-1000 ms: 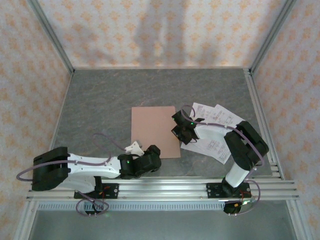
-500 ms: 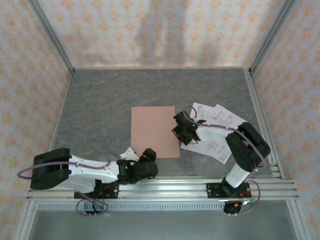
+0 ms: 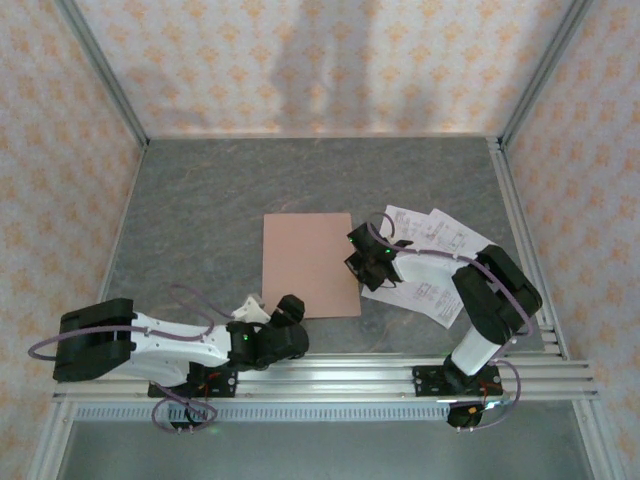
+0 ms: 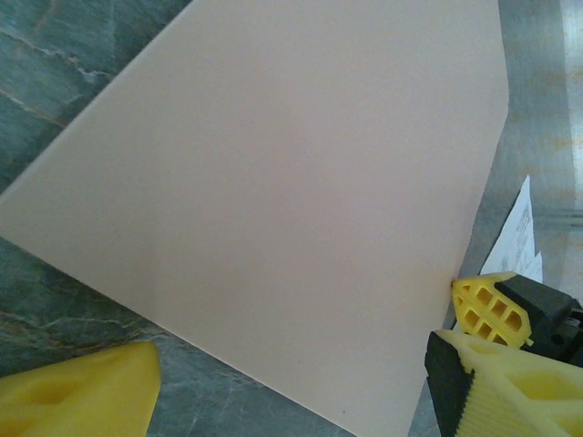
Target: Put the files into the folder
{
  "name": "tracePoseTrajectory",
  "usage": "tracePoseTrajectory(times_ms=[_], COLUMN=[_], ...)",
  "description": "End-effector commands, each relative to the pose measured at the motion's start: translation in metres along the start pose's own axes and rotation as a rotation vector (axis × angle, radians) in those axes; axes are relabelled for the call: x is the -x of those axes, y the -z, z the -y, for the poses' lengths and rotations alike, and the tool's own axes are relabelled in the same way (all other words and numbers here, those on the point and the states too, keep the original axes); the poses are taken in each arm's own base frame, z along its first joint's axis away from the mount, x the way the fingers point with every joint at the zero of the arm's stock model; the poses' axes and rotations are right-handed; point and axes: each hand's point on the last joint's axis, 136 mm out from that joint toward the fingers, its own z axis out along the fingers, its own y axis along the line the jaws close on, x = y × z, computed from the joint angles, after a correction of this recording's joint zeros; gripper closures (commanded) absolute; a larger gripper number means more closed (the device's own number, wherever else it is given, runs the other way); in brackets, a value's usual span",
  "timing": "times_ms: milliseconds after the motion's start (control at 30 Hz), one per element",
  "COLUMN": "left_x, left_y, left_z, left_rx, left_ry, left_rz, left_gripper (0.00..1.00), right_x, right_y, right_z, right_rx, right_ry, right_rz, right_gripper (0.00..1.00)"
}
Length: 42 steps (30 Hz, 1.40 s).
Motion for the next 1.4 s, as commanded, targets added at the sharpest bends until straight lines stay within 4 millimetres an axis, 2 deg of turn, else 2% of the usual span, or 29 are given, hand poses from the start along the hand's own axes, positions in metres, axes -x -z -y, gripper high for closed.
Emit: tracePoseTrajectory(times_ms=[0,333,600,667,767,933,1167,1367], left_x=[0.011,0.014,0.013,0.009,0.008,0.016,0.027,0.031], left_y=[-0.003,-0.008,-0.011,-0.010,-0.007,-0.002,-0.007,-0.010], left_z=[0.001,0.009,0.009,0.005,-0.001,0.000,-0.014,-0.011], left_rx=[-0.029,-0.069,-0.085,-0.068,-0.064,-0.071,-0.083,-0.137], left_ry=[0.065,0.111,0.155,0.170,0.207,0.253,0.381,0.456], left_rz=[0.062,0.105,0.108,0.085,0.081,0.109,0.153,0.188], left_gripper=[0.23,0.39,0.42,0.41,0.32,0.24,0.22,0.24], right_x=[0.000,-0.002,-0.004,-0.003,-0.003,-0.003,-0.004,-0.004], right_y=[-0.008,-0.009,-0.012,-0.011,-0.011,-0.012,-0.014,-0.015], right_z=[0.049,0.055,0.058,0.058,0.057,0.058,0.060,0.060], right_rx=[-0.167,-0.171,-0.170,-0.167,-0.164,-0.170,-0.177,-0.176], right_ry=[-0.020,-0.028,-0.039,-0.039,-0.039,-0.042,-0.043,-0.045], right_rz=[0.006,0.001,-0.007,-0.005,-0.004,-0.005,-0.005,-0.008], right_gripper=[1.00,1.00,1.00,1.00,1.00,1.00,1.00,1.00])
